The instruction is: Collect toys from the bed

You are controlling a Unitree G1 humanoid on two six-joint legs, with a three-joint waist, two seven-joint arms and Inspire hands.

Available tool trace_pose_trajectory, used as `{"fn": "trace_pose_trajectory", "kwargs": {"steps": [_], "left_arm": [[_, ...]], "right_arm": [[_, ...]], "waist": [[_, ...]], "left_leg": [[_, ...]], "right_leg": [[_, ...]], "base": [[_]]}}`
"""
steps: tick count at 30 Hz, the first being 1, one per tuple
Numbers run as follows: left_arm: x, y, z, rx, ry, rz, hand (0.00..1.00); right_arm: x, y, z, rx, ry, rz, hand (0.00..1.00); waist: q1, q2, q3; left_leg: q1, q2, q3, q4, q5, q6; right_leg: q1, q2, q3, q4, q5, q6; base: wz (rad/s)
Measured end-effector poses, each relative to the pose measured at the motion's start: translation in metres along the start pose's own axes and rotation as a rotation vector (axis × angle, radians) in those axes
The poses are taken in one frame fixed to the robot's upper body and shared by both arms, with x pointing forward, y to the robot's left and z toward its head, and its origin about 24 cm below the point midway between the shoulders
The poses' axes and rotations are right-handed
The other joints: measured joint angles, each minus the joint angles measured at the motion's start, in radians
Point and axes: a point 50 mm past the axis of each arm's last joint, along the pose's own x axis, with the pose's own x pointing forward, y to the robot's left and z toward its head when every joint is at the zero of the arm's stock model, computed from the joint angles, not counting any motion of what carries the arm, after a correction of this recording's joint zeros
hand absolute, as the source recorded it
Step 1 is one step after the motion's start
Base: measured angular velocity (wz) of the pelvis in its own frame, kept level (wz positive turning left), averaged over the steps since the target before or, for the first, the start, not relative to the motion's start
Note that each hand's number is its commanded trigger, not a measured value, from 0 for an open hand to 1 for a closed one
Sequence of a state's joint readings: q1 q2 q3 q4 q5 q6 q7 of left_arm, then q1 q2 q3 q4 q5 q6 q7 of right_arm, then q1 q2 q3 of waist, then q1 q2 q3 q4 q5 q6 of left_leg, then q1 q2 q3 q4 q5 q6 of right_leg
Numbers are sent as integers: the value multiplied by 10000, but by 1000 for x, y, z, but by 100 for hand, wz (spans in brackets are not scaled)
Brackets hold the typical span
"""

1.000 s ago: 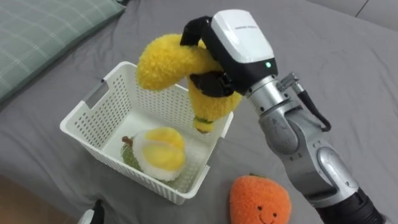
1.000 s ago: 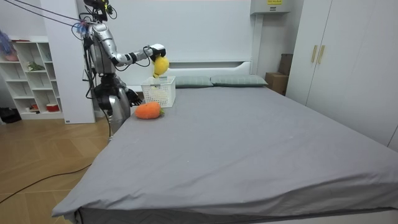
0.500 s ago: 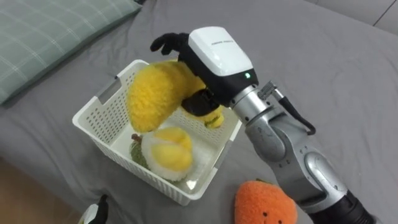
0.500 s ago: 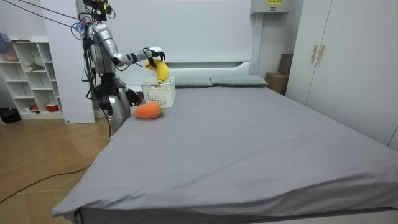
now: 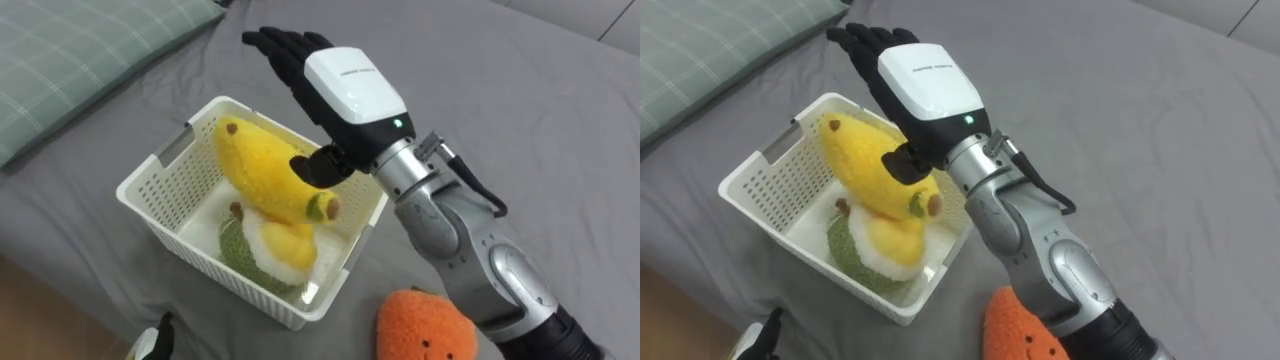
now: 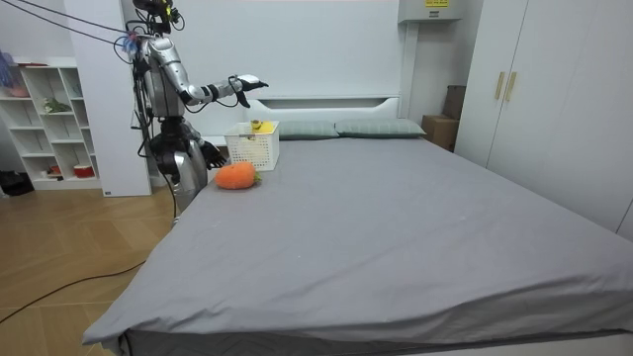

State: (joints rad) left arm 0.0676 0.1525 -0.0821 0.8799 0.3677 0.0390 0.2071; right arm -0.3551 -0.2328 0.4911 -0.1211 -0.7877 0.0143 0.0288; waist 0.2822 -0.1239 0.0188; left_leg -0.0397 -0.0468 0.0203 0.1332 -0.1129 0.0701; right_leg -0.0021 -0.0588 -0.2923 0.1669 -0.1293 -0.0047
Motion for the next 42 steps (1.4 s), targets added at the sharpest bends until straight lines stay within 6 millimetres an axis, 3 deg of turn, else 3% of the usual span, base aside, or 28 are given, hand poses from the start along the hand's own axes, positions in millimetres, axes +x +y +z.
{"fn": "trace_pose_trajectory", "kwargs": {"steps": [14,23,26,31,34,42], "left_arm": [[0,-2,0,-57,23,15,0],[-3,-1,-10,-760,487,230,0],[-7,-6,-16,-1013,726,350,0],[-13,-9,-30,-1466,1219,592,0],[-14,-10,-32,-1556,1311,598,0],[-19,-12,-43,-1699,1662,654,0]], "right_arm": [[-3,-1,-4,795,192,-399,0],[-52,5,-52,2528,2789,-975,0],[-70,6,-67,2798,3693,-1302,0],[-100,23,-82,2962,5094,-1365,0],[-117,32,-91,3166,5889,-1161,0],[-137,32,-107,3485,6939,-1709,0]], "waist": [[-80,33,24],[-701,78,44],[-887,189,63],[-1442,304,-13],[-1512,362,-39],[-1770,522,-79]], "left_leg": [[114,-3,8,7,-4,4],[188,-18,53,20,-21,25],[280,7,259,-21,-44,26],[344,28,368,3,-106,16],[347,43,481,16,-113,23],[704,116,771,38,-276,32]], "right_leg": [[117,11,206,-3,2,9],[220,19,498,-126,32,76],[211,53,746,-132,33,75],[212,83,938,-114,34,74],[197,91,1019,-100,37,75],[524,145,1253,-79,46,84]], "base": [[0],[-1],[-22],[-10],[-8],[-11]]}}
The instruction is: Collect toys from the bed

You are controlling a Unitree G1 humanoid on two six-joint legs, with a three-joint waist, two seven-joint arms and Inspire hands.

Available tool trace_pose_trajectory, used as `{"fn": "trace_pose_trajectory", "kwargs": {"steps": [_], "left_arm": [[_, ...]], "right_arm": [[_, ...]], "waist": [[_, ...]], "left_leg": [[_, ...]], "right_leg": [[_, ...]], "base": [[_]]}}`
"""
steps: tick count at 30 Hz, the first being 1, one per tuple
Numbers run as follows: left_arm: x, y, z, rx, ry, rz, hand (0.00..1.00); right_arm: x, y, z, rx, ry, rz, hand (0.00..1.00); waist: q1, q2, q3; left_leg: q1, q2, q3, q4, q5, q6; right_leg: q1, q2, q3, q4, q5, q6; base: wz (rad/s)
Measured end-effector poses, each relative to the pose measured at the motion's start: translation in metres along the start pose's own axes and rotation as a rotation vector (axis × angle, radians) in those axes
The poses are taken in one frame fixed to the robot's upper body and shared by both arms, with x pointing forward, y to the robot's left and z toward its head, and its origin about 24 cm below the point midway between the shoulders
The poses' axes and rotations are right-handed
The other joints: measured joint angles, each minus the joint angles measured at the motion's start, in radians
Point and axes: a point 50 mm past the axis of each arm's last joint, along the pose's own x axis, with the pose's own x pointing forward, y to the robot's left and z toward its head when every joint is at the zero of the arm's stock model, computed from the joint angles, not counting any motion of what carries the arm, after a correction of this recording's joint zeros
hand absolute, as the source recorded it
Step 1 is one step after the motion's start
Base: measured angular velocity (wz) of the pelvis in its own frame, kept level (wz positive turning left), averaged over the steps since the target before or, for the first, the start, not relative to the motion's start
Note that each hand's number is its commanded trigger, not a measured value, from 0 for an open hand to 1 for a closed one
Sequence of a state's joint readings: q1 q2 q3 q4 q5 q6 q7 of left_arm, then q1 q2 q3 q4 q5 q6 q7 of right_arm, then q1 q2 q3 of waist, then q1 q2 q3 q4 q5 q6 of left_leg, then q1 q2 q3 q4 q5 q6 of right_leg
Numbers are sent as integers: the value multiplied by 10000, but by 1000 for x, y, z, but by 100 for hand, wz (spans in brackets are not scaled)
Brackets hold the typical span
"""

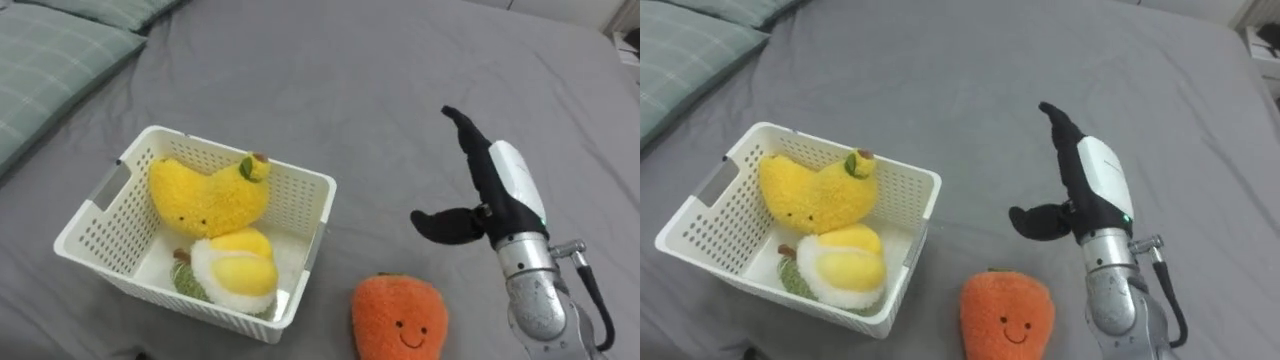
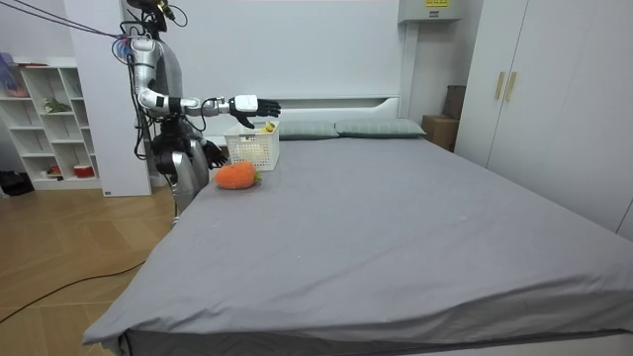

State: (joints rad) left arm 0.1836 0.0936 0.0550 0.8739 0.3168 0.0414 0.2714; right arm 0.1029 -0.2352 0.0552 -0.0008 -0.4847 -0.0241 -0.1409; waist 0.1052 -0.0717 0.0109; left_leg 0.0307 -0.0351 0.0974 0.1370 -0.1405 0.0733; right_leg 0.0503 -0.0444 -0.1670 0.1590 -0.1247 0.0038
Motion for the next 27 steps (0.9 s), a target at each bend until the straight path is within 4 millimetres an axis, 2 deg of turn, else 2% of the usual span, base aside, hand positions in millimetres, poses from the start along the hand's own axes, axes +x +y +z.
{"fn": "trace_pose_trajectory", "kwargs": {"steps": [3,10,17,21,27], "left_arm": [[-1,0,-3,5,65,41,0],[-1,0,-2,-141,89,56,0],[-1,-1,-1,-254,26,20,0],[-2,-2,0,-193,-52,-18,0],[-2,-2,0,-189,-81,-37,0]], "right_arm": [[-1,2,-9,200,393,72,0],[-9,22,-39,411,1795,1016,0],[-17,37,-55,384,2561,1649,0],[-23,53,-56,371,2673,2255,0],[-43,85,-73,133,3760,3693,0]], "waist": [[-125,-10,-48],[-195,11,-41],[-164,49,-27],[-148,33,-37],[-144,22,-52]], "left_leg": [[37,7,0,1,-24,-4],[47,12,1,5,-20,-7],[-30,9,-20,-4,-22,-9],[-29,9,-40,-10,-28,-19],[-66,-3,-183,-14,-31,-23]], "right_leg": [[5,5,17,-5,-2,1],[22,12,-20,-61,-2,1],[-9,14,-23,-103,-32,12],[1,17,-60,-175,-42,11],[42,12,-259,-200,-41,11]], "base": [[0],[0],[0],[3],[6]]}}
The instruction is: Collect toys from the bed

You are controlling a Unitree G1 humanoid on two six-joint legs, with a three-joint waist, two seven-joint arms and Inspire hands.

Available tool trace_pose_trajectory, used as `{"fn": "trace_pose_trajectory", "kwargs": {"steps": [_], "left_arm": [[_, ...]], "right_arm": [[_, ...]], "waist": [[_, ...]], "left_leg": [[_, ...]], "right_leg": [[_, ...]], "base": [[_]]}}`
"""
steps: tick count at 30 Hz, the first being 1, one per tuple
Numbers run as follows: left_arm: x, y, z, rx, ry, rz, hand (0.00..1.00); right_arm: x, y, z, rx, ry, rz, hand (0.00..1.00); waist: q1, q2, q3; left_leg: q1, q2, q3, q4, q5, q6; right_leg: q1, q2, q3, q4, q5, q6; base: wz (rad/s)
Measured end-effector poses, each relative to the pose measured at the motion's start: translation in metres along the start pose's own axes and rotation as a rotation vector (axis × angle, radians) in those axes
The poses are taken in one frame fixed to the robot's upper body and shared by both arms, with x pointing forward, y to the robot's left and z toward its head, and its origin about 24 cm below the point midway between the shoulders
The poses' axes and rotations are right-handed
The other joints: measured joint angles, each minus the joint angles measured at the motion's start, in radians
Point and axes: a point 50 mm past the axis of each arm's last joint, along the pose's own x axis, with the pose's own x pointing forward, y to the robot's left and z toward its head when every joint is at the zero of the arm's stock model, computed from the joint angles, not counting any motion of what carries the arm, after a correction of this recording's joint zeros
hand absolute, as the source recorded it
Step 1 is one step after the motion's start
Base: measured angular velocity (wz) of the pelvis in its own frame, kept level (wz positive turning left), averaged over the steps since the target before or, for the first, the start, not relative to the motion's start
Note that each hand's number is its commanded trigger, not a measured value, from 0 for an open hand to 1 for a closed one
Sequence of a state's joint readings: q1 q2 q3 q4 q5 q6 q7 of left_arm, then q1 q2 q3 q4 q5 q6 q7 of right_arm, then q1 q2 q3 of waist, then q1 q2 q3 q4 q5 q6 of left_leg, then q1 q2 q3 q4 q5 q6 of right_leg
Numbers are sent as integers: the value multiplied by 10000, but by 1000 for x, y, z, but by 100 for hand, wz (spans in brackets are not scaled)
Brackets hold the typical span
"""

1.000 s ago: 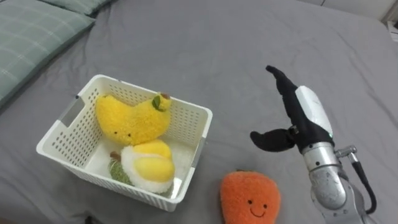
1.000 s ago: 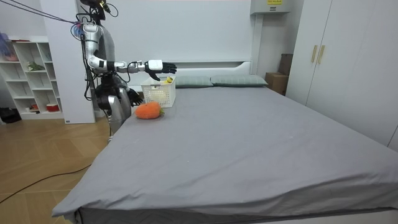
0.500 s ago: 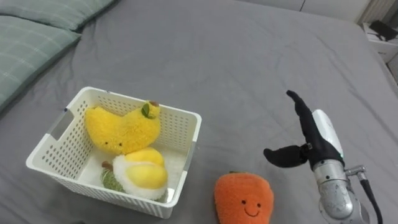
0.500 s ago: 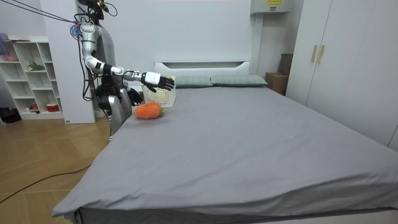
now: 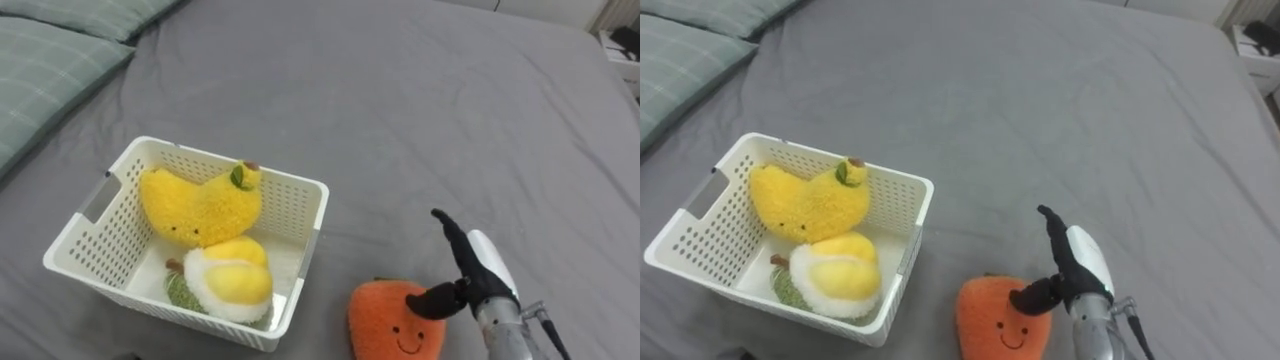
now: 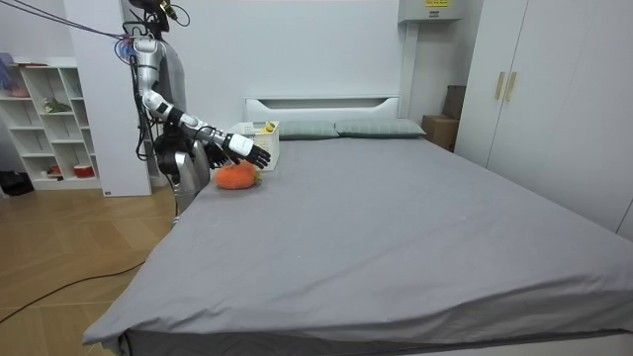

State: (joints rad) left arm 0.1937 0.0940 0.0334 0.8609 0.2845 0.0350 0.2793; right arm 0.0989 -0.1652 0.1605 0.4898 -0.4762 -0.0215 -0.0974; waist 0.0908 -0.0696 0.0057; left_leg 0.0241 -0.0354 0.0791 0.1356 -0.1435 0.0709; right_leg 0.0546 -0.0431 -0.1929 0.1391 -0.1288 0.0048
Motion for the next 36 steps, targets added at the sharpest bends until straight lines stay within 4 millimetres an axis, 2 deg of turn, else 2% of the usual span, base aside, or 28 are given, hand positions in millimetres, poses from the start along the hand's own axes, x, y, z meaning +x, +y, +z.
{"fn": "trace_pose_trajectory", "kwargs": {"steps": [7,17,18,19,20,30,36], "left_arm": [[0,-1,0,-8,2,-103,0],[-1,-3,2,-76,-131,-334,0],[-1,-3,2,-76,-130,-339,0],[-1,-3,1,-74,-122,-345,0],[-1,-3,1,-75,-121,-345,0],[-1,-3,1,-88,-128,-343,0],[-1,-4,2,-108,-207,-385,0]], "right_arm": [[-1,14,-6,43,351,796,0],[-3,24,-13,71,637,2022,0],[-4,24,-13,73,652,2074,33],[-4,24,-14,73,660,2161,57],[-4,24,-14,73,662,2219,99],[2,20,-13,62,718,2130,100],[-1,26,-18,-14,934,2498,100]], "waist": [[-5,-25,-15],[9,25,18],[9,21,16],[13,19,15],[14,19,15],[27,-9,-4],[140,-22,-13]], "left_leg": [[-24,-13,-45,10,-2,-3],[-57,-119,-294,16,-25,20],[-52,-123,-294,18,-28,24],[-46,-123,-296,19,-30,28],[-46,-123,-298,19,-31,28],[-37,-125,-372,17,-32,28],[-41,-128,-372,16,-33,29]], "right_leg": [[29,-6,-25,2,0,0],[93,-66,-91,-12,-31,51],[100,-69,-89,-13,-35,57],[108,-69,-89,-18,-36,59],[111,-68,-91,-21,-37,60],[144,-58,-144,-30,-37,61],[146,-60,-144,-28,-37,61]], "base": [[0],[4],[0],[0],[0],[1],[0]]}}
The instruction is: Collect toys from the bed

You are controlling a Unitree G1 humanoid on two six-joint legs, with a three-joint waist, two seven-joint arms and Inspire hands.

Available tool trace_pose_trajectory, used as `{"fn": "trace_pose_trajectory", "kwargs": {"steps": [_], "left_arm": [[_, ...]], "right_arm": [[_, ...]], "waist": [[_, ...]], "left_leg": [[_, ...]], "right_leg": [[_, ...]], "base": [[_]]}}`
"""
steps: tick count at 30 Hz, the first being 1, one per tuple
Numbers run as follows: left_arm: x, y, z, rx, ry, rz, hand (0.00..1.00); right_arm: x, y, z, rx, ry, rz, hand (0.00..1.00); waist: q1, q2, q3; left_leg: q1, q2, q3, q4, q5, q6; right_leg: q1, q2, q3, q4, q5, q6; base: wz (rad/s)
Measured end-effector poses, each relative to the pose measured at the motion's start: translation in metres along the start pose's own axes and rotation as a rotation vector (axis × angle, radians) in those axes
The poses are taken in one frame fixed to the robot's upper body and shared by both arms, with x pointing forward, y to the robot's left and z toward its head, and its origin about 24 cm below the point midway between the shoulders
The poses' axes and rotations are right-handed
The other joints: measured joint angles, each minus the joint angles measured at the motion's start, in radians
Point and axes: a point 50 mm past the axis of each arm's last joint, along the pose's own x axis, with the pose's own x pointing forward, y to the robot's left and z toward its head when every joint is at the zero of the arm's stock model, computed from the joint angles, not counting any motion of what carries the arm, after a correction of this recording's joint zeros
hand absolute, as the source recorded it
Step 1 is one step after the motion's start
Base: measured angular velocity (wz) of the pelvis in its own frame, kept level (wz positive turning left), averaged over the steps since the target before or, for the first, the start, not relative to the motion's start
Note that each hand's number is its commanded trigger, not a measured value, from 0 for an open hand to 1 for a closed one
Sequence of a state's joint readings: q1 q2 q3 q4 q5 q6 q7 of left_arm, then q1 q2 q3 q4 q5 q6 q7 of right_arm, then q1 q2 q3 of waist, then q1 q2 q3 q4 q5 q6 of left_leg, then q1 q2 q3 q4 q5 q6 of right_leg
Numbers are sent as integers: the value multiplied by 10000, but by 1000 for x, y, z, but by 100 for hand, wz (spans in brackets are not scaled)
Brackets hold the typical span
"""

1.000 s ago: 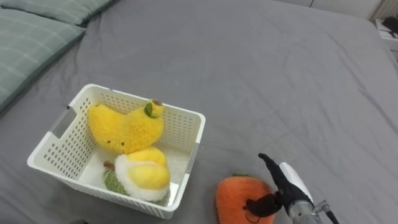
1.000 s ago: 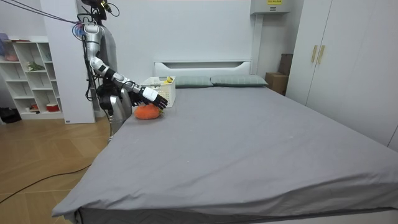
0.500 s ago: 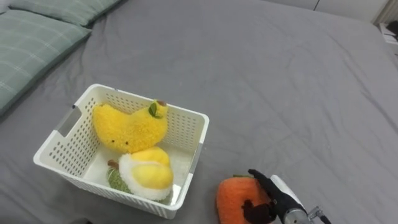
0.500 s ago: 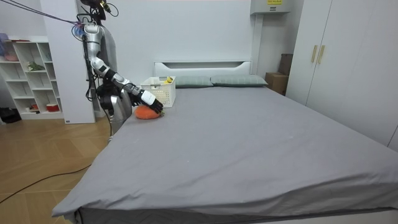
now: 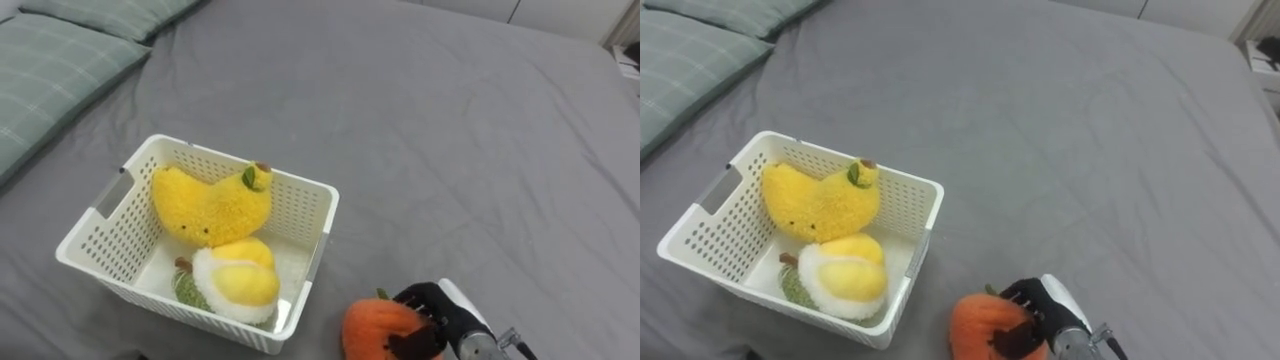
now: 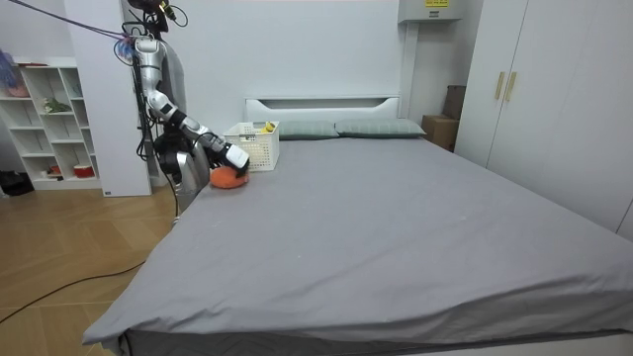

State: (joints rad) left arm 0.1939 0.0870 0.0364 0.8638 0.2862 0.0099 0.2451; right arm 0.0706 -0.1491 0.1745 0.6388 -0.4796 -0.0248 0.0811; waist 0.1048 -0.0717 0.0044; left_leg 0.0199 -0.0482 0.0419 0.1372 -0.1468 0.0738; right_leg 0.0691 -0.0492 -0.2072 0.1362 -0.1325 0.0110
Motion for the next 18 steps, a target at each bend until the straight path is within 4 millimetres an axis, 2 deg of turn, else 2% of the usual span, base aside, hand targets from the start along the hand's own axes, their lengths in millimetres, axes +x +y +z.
{"fn": "trace_pose_trajectory", "kwargs": {"steps": [18], "left_arm": [[0,-1,1,-42,-89,-175,0]], "right_arm": [[0,4,0,60,-16,370,100]], "waist": [[91,27,13]], "left_leg": [[16,-1,4,-8,-1,1]], "right_leg": [[9,-1,4,0,0,0]], "base": [[0]]}}
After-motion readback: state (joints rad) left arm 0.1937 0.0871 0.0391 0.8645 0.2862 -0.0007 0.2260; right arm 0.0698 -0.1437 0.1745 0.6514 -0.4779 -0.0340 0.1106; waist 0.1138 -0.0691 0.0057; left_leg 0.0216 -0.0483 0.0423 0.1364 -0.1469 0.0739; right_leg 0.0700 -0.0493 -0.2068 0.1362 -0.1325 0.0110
